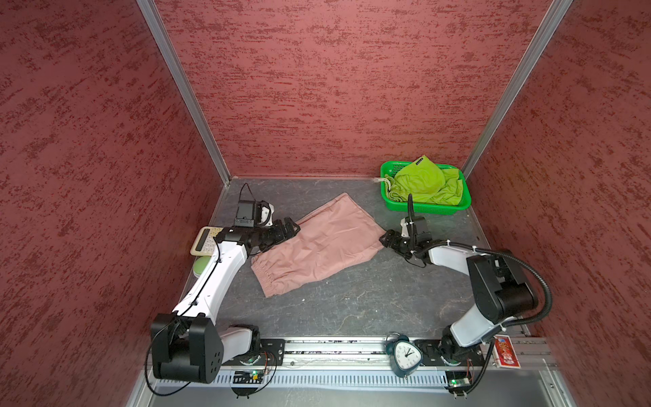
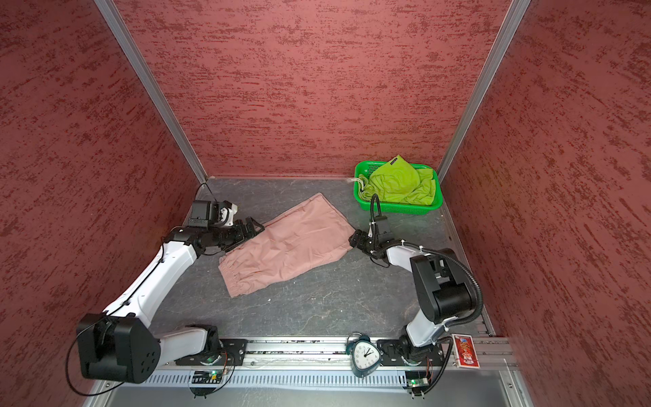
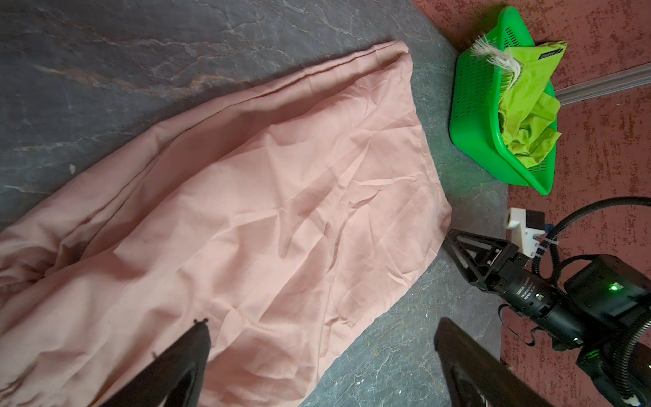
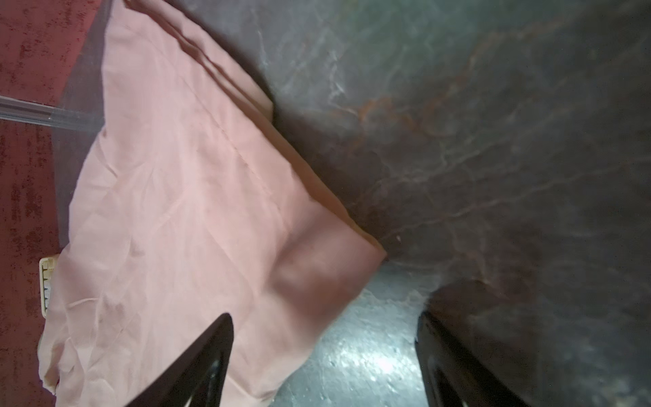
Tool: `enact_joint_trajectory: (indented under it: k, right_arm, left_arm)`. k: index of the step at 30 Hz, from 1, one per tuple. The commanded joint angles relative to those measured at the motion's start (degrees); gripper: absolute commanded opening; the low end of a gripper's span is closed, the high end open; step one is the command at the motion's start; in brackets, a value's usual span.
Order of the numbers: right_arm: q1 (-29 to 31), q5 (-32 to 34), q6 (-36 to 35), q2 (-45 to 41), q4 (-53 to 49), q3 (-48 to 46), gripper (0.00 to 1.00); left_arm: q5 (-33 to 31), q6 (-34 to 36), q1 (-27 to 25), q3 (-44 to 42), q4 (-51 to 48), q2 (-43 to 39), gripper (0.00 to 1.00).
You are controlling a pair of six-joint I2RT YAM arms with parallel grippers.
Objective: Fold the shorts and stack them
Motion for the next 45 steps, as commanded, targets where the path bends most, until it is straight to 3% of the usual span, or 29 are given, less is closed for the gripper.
enact_joint_trajectory:
  k: [1, 6, 14, 17, 20, 22, 28, 32, 33, 34, 36, 38, 42, 45]
  right_arm:
    - [0.1, -0.95, 6.77, 2.44, 5.75, -1.54, 0.82]
    - [0.3, 1.81, 8.87, 3.03, 10.02, -2.79, 0.8]
    - [0.83, 2.52, 9.64, 9.68, 14.59, 0.81, 0.54]
    - [0.83, 3.93, 9.69, 9.81, 15.34, 0.83, 0.36]
    - [0.84, 6.23, 8.62, 8.88, 13.82, 0.81, 0.07]
    - [0.49, 8.27, 8.76, 6.69, 12.54, -0.78, 0.0]
    - [-1.48, 15.31, 11.36, -6.31, 9.1, -10.95, 0.0]
    - [-1.82, 22.27, 13.85, -21.66, 4.29, -19.84, 0.03]
    - [-1.89, 23.65, 14.01, -25.33, 1.98, -21.47, 0.23]
    - [-1.98, 24.6, 14.19, -28.44, -0.31, -22.57, 0.37]
    - [-2.14, 25.9, 14.21, -35.9, -6.26, -24.13, 0.54]
    - [-2.14, 26.94, 13.22, -42.65, -11.82, -23.3, 0.66]
    - [-2.1, 28.88, 7.8, -49.61, -22.61, -15.33, 0.74]
    - [-1.48, 22.84, 0.91, -48.64, -22.17, -9.91, 0.74]
  left_arm:
    - [1.57, -0.45, 1.35, -0.77, -0.5, -2.05, 0.99]
    - [2.53, -0.36, 2.6, -1.14, -0.24, -2.41, 0.99]
    - [2.43, 0.32, 4.05, -1.97, -1.63, -4.56, 0.99]
    - [2.63, 0.5, 5.19, -2.38, -1.9, -5.8, 0.99]
    - [2.91, 0.69, 5.44, -3.25, -1.11, -6.45, 0.99]
    - [3.42, 0.59, 5.06, -4.03, -0.24, -6.29, 0.99]
    - [6.09, 1.13, 2.63, -5.01, 4.4, -5.33, 0.99]
    - [6.95, 1.35, -0.25, -3.69, 7.4, -1.98, 0.99]
    - [7.4, 1.48, -0.71, -3.07, 7.58, -0.83, 0.99]
    - [7.93, 1.48, -0.97, -2.47, 7.54, 0.25, 0.99]
    - [8.26, 1.82, -0.95, -0.44, 6.07, 1.8, 0.99]
    - [7.79, 2.87, -0.68, 1.72, 3.98, 1.74, 0.99]
    - [5.32, 5.46, 1.92, 5.96, -0.72, -2.64, 0.99]
    - [4.04, 6.57, 6.34, 7.83, -3.92, -8.21, 0.99]
